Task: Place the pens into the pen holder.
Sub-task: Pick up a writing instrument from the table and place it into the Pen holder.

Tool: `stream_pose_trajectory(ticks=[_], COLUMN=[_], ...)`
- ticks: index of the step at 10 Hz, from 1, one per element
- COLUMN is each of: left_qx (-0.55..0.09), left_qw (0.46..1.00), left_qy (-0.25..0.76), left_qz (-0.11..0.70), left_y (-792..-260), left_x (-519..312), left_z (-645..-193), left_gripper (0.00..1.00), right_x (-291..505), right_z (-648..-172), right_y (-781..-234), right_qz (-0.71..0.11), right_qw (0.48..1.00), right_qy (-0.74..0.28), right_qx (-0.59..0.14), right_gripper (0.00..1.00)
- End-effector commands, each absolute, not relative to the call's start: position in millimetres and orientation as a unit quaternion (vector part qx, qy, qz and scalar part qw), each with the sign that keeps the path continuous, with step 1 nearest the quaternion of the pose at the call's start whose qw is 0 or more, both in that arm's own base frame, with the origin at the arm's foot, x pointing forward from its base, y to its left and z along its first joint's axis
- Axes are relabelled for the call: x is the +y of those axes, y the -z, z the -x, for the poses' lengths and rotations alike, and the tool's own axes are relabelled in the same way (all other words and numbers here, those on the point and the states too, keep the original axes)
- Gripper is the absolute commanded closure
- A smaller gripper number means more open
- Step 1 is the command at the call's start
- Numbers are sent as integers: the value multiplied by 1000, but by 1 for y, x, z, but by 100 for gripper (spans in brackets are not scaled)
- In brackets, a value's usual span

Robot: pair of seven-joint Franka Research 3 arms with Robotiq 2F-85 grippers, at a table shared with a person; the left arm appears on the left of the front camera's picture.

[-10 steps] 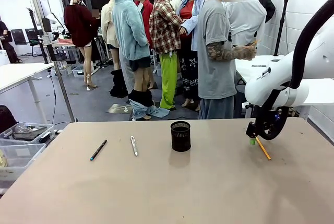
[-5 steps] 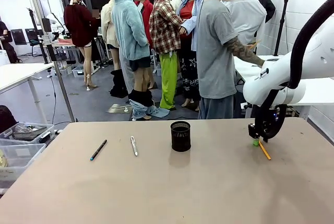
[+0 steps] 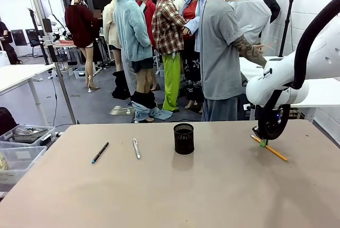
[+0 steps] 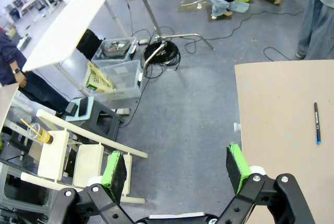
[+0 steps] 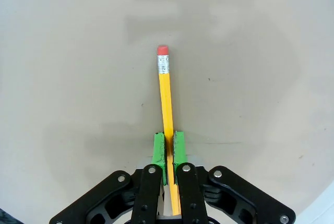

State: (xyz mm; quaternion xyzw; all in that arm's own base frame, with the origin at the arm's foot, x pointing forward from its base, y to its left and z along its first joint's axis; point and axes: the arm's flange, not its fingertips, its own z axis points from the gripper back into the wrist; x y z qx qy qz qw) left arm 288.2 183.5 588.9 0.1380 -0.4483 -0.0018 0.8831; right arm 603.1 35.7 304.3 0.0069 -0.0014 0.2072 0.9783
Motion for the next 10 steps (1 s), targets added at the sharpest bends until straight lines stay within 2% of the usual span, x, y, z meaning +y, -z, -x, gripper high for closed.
stream_pose_trajectory(ticks=[1,4,7,10], left_qx=[-451,-451,-451,-451], left_qw=[882,882,882,882], left_qy=[-1,-1,-1,-1], left_qz=[-141,-141,-141,-141], left_y=[-589,-589,-589,-589], left_x=[184,184,184,184], left_z=[-289,-289,-289,-289], left_gripper=[0,0,0,0], right_x=[45,38,33,56], right_z=[-606,-588,-563,-562], right_y=[-300,-324,-372,-409], right_qz=[-1,-44,-118,-205], right_qw=[977,952,879,798], right_qy=[-214,-303,-439,-494], right_qx=[18,-20,-144,-277], right_gripper=[100,100,100,100])
